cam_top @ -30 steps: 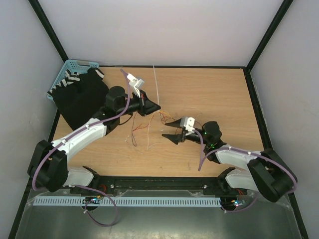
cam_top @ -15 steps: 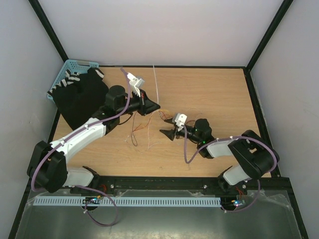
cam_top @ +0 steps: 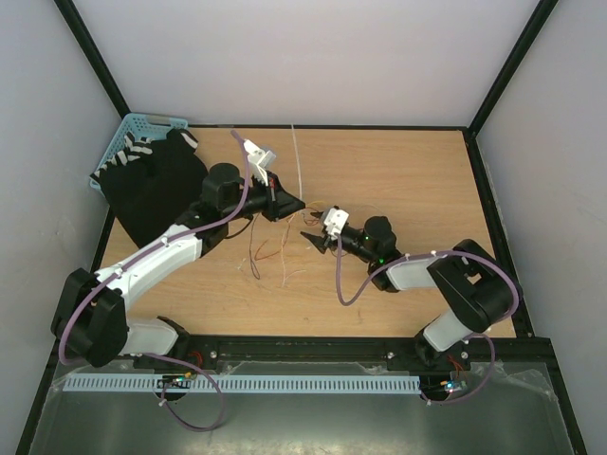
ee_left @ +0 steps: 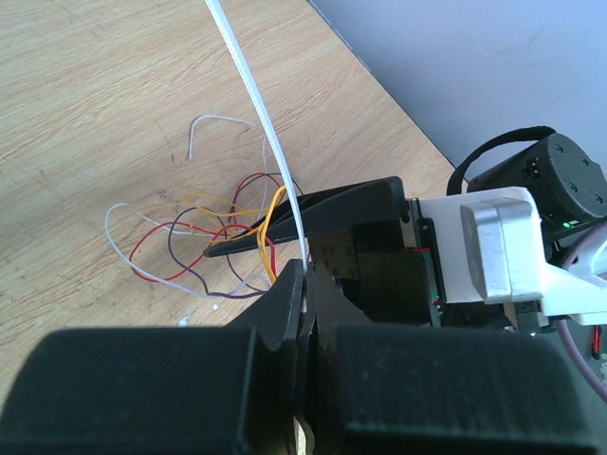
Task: Zip-tie the wires
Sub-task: Adjust the cable at the center of the board.
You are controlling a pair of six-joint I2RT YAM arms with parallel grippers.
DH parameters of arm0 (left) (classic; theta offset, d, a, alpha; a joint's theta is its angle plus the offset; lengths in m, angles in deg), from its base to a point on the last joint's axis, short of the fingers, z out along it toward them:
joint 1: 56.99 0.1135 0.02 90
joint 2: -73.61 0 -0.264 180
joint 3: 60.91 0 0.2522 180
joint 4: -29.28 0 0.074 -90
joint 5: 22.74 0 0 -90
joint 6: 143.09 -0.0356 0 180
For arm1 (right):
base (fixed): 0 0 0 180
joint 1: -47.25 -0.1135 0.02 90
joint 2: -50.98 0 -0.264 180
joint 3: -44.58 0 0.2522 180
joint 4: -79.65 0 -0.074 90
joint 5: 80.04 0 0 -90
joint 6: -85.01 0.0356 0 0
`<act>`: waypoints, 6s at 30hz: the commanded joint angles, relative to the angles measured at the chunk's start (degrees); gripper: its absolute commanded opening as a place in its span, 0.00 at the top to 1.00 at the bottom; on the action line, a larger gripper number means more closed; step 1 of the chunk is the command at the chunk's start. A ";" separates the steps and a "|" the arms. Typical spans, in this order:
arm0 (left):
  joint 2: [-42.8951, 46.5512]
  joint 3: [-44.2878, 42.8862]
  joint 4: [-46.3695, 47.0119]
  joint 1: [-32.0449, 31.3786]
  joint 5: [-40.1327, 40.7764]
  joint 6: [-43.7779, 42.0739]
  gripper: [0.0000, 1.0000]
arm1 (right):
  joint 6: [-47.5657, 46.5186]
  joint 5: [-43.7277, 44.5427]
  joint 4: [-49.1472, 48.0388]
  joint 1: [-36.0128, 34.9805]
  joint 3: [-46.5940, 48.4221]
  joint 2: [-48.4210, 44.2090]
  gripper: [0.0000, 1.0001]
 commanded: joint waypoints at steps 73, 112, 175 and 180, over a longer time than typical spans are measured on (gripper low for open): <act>2.50 -9.58 -7.45 6.14 -1.09 -2.94 1.00 | 21.92 14.29 42.94 20.17 -4.45 -33.35 1.00; 0.80 -11.37 -7.45 5.50 -2.17 -1.95 1.00 | 30.91 -16.61 2.36 12.25 -11.84 -33.79 0.37; 0.39 -11.77 -8.95 3.71 -0.29 -2.36 1.00 | 19.66 6.92 5.26 -1.99 -4.74 -15.04 1.00; 0.52 -11.49 -8.87 4.31 -1.43 -2.11 1.00 | 16.32 9.96 26.62 -1.96 0.03 -23.12 1.00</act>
